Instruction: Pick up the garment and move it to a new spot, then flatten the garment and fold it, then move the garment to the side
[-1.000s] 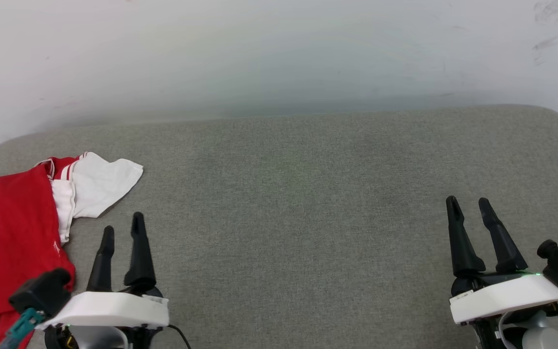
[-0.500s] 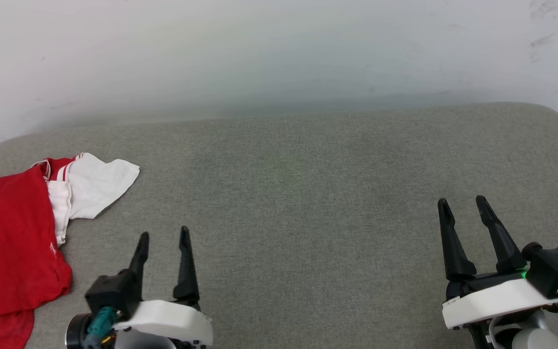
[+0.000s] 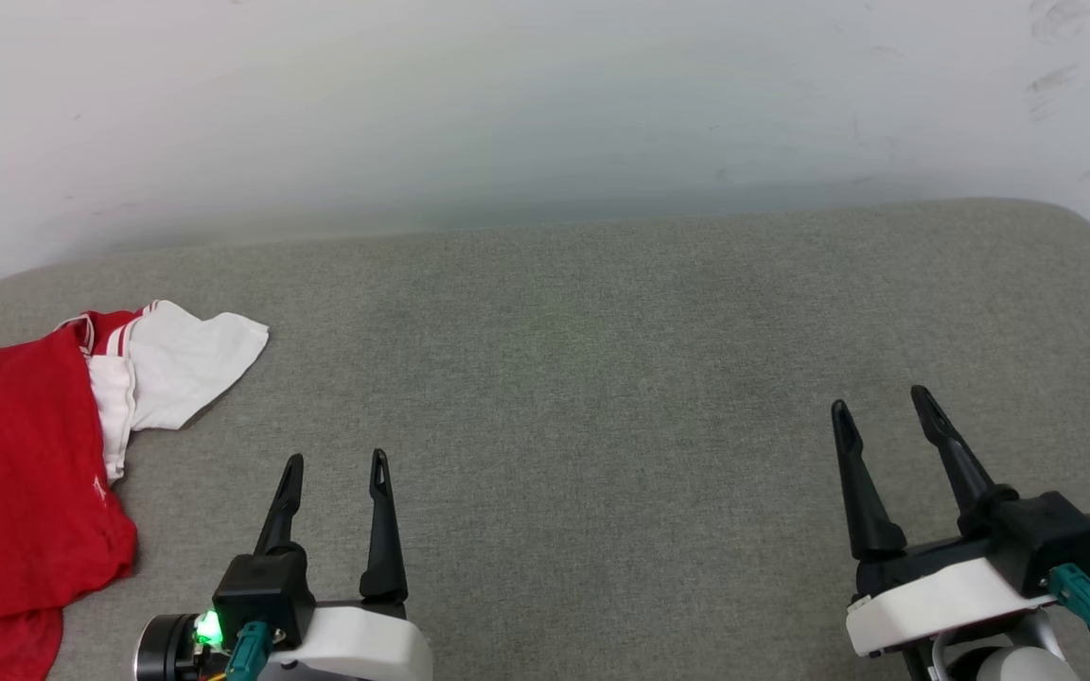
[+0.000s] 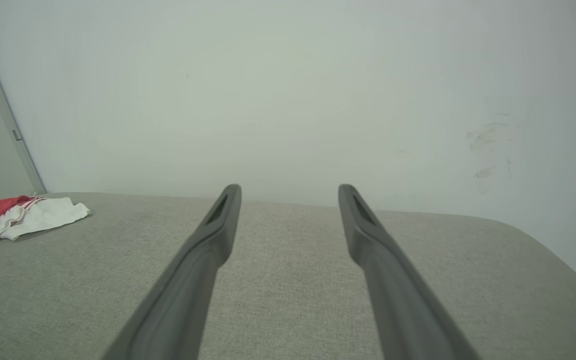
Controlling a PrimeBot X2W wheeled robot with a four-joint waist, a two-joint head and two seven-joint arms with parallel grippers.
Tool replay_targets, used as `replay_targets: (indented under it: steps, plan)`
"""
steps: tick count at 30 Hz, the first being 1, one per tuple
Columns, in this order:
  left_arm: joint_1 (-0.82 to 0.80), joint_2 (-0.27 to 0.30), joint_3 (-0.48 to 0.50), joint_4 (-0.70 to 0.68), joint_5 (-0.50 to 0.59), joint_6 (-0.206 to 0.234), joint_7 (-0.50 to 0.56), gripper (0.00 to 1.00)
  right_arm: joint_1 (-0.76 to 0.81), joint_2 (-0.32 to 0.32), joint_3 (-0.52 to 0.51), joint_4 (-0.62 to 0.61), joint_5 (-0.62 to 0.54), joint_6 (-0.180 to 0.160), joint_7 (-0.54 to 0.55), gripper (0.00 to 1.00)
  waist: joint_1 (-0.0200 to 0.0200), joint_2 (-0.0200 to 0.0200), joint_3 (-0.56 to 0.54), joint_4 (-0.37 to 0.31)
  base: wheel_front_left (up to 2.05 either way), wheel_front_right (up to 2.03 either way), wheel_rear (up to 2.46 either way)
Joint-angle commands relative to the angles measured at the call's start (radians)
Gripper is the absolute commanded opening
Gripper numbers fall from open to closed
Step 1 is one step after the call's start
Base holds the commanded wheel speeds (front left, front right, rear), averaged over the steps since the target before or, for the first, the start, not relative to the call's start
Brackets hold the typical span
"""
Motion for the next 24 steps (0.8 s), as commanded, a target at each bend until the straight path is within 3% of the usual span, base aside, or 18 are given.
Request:
replay_targets:
  steps: [1, 7, 14, 15, 16, 21, 23, 24]
  plan:
    - [-0.005, 0.002, -0.005, -0.013, 0.018, 0.013, -0.011, 1.00, 0.005, 0.001, 0.006, -0.011, -0.026, 0.000, -0.010, 1.00, 0.0000, 0.0000, 0.001, 0.000, 0.00, 0.00, 0.00]
    - [0.010, -0.017, 0.007, -0.049, 0.018, -0.009, -0.022, 1.00, 0.008, 0.001, -0.005, -0.020, -0.048, 0.000, -0.023, 1.00, 0.0000, 0.0000, 0.002, 0.000, 0.00, 0.00, 0.00]
    - [0.052, -0.082, 0.106, -0.061, 0.034, -0.116, -0.037, 1.00, 0.017, 0.001, -0.020, -0.007, 0.011, 0.000, -0.037, 1.00, 0.0000, 0.0000, 0.004, -0.003, 0.00, 0.00, 0.00]
    - [0.052, -0.082, 0.106, -0.061, 0.034, -0.116, -0.037, 1.00, 0.017, 0.001, -0.020, -0.007, 0.011, 0.000, -0.037, 1.00, 0.0000, 0.0000, 0.004, -0.003, 0.00, 0.00, 0.00]
    - [0.065, -0.105, 0.135, -0.059, 0.038, -0.163, -0.041, 1.00, 0.020, 0.001, -0.025, 0.004, 0.035, 0.000, -0.042, 1.00, 0.0000, 0.0000, 0.004, -0.006, 0.00, 0.00, 0.00]
    - [0.091, -0.153, 0.216, -0.049, 0.060, -0.288, -0.051, 1.00, 0.022, 0.001, -0.026, 0.022, 0.063, 0.000, -0.051, 1.00, 0.0000, 0.0000, 0.003, -0.012, 0.00, 0.00, 0.00]
    - [0.095, -0.161, 0.231, -0.049, 0.067, -0.311, -0.054, 1.00, 0.022, 0.001, -0.027, 0.026, 0.064, 0.000, -0.053, 1.00, 0.0000, 0.0000, 0.003, -0.013, 0.00, 0.00, 0.00]
    - [0.106, -0.175, 0.256, -0.041, 0.075, -0.358, -0.057, 1.00, 0.023, 0.001, -0.029, 0.034, 0.056, 0.000, -0.057, 1.00, 0.0000, 0.0000, 0.003, -0.016, 0.00, 0.00, 0.00]
